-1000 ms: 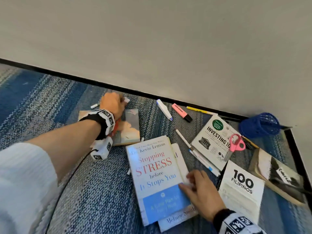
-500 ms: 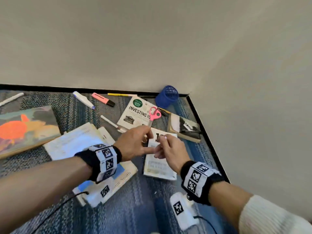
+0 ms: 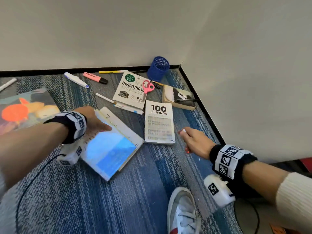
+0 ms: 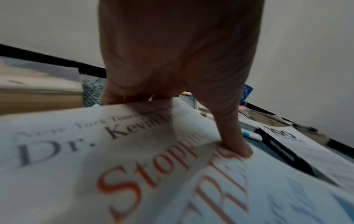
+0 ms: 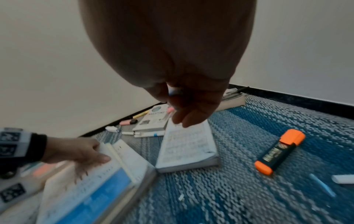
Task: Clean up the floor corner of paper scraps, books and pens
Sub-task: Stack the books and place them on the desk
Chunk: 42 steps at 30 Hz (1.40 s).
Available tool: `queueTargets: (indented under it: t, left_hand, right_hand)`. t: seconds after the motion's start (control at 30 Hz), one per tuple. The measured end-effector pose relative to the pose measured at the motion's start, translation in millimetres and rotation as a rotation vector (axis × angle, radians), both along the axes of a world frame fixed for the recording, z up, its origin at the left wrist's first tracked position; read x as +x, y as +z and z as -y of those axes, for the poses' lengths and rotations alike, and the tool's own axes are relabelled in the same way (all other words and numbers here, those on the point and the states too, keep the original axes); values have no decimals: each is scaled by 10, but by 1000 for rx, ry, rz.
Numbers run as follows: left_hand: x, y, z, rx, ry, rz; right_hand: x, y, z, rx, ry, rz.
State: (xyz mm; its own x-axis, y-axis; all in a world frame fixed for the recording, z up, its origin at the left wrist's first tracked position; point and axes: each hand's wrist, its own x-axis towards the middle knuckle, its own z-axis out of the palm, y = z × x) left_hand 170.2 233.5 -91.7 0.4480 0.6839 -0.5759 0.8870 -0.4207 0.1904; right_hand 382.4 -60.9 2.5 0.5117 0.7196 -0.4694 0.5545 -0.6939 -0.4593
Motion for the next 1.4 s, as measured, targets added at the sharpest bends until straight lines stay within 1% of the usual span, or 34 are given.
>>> queueTargets:
  t: [0.1,0.17,0.23,0.27,0.33,0.4,0.47,0.5,0.57,0.63,0.73,0.8,0.87,0.9,0.93,0.97,1.03,1.07,1.1,1.13,1.2,1.23,1.3,1.37,1.4]
  left_hand:
    - [41,-2,131,-148,79,84]
    - [156,27,239,-222,56,145]
    - [300,204,335,-234,20,224]
    - [428,341,416,-190,-37,254]
    - [685,677,641,-12,-209,306]
    - [897,1015,953,193,-420,397]
    - [1087,1294,1328,380,-671,490]
    - [1209,1402,1526,435,-778,547]
    - [1360,1515,1772,470,-882,586]
    - [1494,1527,1964,428,-912,578]
    - [1570,1370,2190,309,-933,572]
    - [1554,1240,2304,257,-965,562]
    - [1513,1132,2383,249,-994,547]
    - [1505,1101,2404,243,-997,542]
    - [1514,1077,2386,233,-997,540]
    - [1536,1071,2358,214,-990,540]
    - [1577,1052,2217,171,-981,552]
    - [1582,1053,2136,131,-986,562]
    - [1561,1059,2039,66,-987,569]
    - [1535,1058,1968,-12,-982,582]
    - [1416,1019,1817,-112,-941,646]
    - [1343,995,1754,-123,-909,694]
    - [1191,960,1628,-109,-811,778]
    - [1049,993,1475,-47,-662,821]
    - [975,1054,1401,-26,-571,831]
  right_hand:
    - [-46,115,-42,87,-1,-22]
    - [-76,205,-22,160,3,-62]
    - [-110,267,25,227,-32,-85]
    - [-111,295,101,251,-65,-78]
    - [-79,345,294,247,-71,-13]
    - [-37,404,510,156,27,96]
    - [23,538,756,15,131,278]
    - [76,652,919,-39,130,367]
    - [150,915,1211,-85,39,458]
    - [199,1254,1621,-113,-113,513]
    - [232,1689,2284,-190,-301,535]
    - [256,1839,2607,-327,-348,577]
    - [289,1842,2800,-553,-353,595]
    - [287,1813,2819,-666,-326,617]
    - [266,1771,2752,-718,-298,668]
    - [219,1745,2633,-722,-276,724]
    - [160,1632,2253,-635,-187,784]
    - [142,1541,2036,-544,-129,768]
    - [134,1374,1799,-436,-68,710]
    - [109,1235,1571,-331,0,616]
    - [74,809,1115,-163,92,316]
    - [46,578,918,-67,77,152]
    - [-14,232,600,174,-66,-109]
    - [-72,58,322,357,-197,-294]
    - [-117,37,198,423,-223,-383]
